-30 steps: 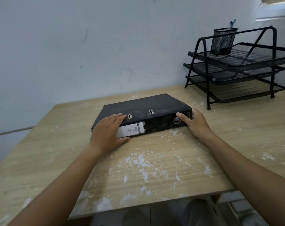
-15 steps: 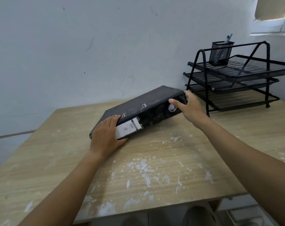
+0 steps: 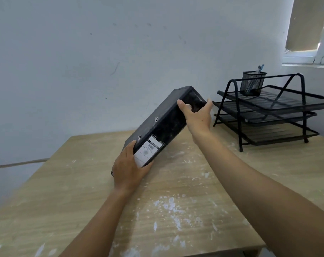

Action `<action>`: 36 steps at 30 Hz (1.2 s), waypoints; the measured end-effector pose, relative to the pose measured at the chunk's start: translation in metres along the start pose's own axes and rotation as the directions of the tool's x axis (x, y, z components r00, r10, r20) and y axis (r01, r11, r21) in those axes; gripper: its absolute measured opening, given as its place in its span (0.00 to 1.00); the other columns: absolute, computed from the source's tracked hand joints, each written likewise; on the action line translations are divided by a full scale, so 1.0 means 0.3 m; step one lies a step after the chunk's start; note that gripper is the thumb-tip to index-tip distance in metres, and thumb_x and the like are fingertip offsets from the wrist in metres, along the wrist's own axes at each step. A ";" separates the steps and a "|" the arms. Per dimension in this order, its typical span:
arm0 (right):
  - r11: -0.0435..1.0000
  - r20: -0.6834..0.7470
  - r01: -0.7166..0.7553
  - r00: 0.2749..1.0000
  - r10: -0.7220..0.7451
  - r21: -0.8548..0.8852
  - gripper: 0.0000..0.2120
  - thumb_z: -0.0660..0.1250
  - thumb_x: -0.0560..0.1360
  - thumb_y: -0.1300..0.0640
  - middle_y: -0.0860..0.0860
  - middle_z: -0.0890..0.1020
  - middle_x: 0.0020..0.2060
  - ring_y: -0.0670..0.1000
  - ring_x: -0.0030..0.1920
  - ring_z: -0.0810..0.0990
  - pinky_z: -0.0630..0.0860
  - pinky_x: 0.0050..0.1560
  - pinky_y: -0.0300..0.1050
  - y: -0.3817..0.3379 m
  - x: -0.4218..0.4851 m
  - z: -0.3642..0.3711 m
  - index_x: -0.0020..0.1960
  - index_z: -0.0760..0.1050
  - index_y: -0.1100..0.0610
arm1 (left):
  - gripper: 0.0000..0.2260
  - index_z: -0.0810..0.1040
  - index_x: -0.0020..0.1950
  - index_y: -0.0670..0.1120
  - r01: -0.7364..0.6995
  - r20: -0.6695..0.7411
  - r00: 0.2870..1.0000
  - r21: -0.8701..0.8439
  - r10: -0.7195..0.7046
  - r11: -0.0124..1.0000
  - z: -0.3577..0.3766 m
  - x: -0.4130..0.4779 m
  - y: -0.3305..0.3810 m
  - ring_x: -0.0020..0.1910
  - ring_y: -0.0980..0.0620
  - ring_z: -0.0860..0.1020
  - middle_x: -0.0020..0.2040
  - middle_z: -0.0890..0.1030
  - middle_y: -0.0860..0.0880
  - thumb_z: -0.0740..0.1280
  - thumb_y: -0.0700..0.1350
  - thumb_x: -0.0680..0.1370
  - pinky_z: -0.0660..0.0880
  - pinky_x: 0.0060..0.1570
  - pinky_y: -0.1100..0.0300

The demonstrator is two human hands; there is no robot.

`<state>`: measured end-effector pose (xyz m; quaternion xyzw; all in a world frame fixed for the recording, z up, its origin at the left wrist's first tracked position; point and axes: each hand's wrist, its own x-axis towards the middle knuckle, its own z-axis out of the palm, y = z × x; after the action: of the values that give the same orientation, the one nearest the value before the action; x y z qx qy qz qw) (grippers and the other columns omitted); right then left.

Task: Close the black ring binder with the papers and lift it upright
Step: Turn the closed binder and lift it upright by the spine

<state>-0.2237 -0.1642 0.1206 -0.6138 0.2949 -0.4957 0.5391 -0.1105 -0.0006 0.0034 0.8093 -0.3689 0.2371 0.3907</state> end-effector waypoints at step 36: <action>0.922 0.339 0.385 0.872 -0.353 -0.032 0.47 0.78 0.64 0.48 0.48 0.72 0.66 0.51 0.64 0.74 0.73 0.64 0.54 -0.178 -0.300 0.541 0.74 0.53 0.48 | 0.40 0.58 0.68 0.53 0.481 0.003 0.845 -0.440 -0.535 0.758 -0.079 -0.025 -0.060 0.49 0.51 0.77 0.54 0.73 0.55 0.77 0.51 0.64 0.76 0.42 0.54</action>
<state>-0.1127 -0.0106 0.1572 -0.7581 0.1026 -0.4656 0.4449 -0.1034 0.0292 0.0040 0.7577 -0.1528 0.0853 0.6286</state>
